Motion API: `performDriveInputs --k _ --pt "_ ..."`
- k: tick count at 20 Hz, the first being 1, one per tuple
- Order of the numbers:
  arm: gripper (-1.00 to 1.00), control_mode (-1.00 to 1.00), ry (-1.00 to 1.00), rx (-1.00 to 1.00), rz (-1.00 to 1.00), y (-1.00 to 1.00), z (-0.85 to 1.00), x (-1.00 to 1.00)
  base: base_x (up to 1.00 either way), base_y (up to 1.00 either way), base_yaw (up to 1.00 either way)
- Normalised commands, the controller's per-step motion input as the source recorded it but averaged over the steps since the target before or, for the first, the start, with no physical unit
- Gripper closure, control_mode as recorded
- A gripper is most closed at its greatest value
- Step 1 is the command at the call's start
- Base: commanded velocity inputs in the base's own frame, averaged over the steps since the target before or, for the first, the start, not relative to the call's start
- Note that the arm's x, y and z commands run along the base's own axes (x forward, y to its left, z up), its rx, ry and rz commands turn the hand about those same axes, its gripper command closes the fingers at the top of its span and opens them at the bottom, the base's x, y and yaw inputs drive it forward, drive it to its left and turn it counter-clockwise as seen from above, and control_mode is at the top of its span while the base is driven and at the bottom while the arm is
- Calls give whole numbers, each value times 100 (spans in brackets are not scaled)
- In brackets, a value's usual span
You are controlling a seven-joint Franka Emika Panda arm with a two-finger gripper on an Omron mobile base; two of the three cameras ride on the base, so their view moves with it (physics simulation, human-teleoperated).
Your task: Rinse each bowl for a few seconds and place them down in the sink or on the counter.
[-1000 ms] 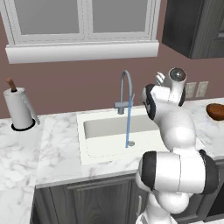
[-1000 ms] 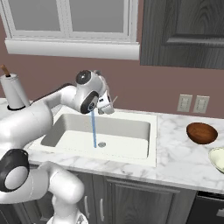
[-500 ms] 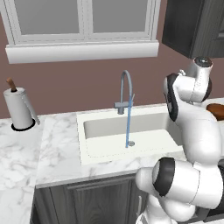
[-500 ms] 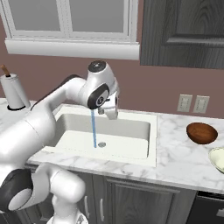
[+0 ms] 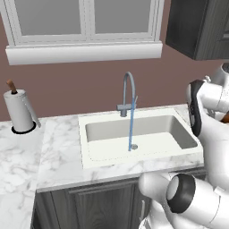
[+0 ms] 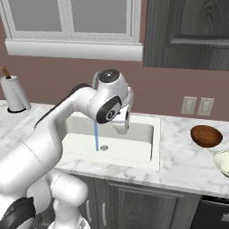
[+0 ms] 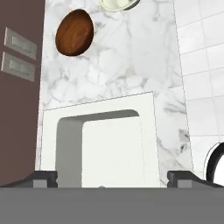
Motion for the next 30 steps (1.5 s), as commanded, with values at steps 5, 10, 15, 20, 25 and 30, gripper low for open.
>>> performDriveInputs --k 5,10,15,20,25,30 --pt "-100 -100 -5 0 -10 -40 -6 -12 0 0 0" --pt "-100 -100 0 0 -16 -45 -10 -1 0 0 0" --pt "-100 -100 1 0 -20 -47 -16 0 0 0 0" --pt "-100 -100 2 0 -21 -46 -15 -2 0 0 0" --pt "-100 -100 0 0 -17 -30 -10 0 0 0 0" --pt "-100 -100 1 0 -9 -11 -8 6 0 0 0"
